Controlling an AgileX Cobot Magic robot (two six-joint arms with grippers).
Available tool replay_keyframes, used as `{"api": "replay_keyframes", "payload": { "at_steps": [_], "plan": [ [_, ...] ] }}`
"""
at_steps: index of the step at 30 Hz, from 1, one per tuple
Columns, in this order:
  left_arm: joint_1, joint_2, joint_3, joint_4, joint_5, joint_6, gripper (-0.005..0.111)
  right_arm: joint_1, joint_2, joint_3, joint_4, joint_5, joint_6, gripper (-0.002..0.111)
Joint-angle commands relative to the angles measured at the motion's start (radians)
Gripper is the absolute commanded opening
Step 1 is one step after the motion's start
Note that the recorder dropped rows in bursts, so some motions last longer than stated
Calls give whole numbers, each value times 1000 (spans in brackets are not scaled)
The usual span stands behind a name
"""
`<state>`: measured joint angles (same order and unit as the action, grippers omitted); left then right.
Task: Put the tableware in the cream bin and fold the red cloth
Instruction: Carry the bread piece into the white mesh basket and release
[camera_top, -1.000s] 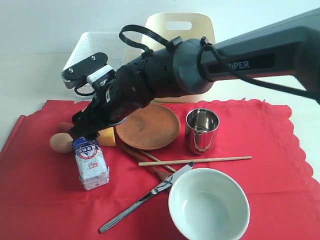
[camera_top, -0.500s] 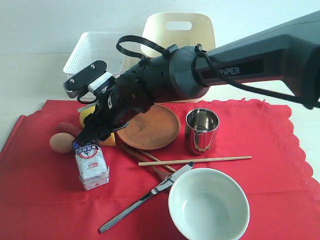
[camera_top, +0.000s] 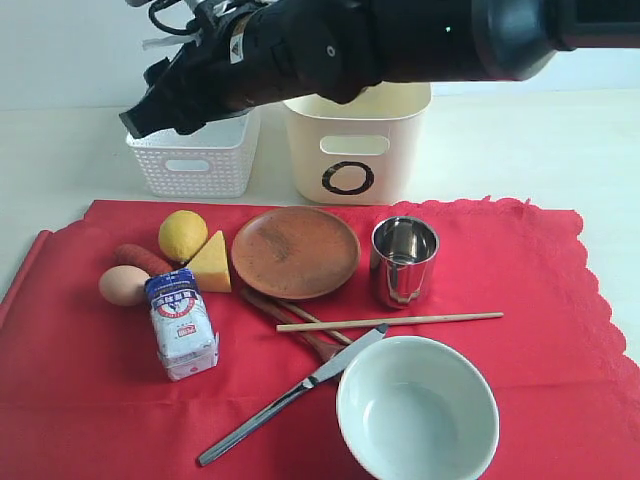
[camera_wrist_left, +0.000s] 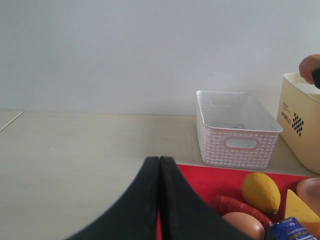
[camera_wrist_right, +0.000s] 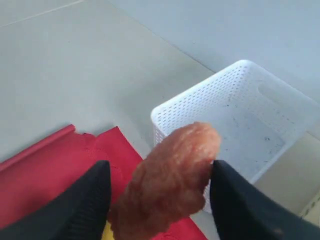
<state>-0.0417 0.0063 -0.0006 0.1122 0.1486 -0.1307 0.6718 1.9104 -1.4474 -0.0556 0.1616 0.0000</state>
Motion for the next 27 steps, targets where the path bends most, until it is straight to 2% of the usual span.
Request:
{"api": "replay_keyframes", "payload": {
  "at_steps": [1,8,17,27],
  "plan": [
    [2,-6,1,-1,-5,0,1,-7,55,-6,-8,-97,-15,0],
    [2,-6,1,-1,-5,-3,1,-39,191,-17,-3,-417,-18,0],
    [2,-6,1,-1,-5,-1,1,-86,337,-171,191,-417,-18,0],
    [2,-6,1,-1,-5,-3,1,-86,410,-227,213,-414,-24,2]
  ]
}}
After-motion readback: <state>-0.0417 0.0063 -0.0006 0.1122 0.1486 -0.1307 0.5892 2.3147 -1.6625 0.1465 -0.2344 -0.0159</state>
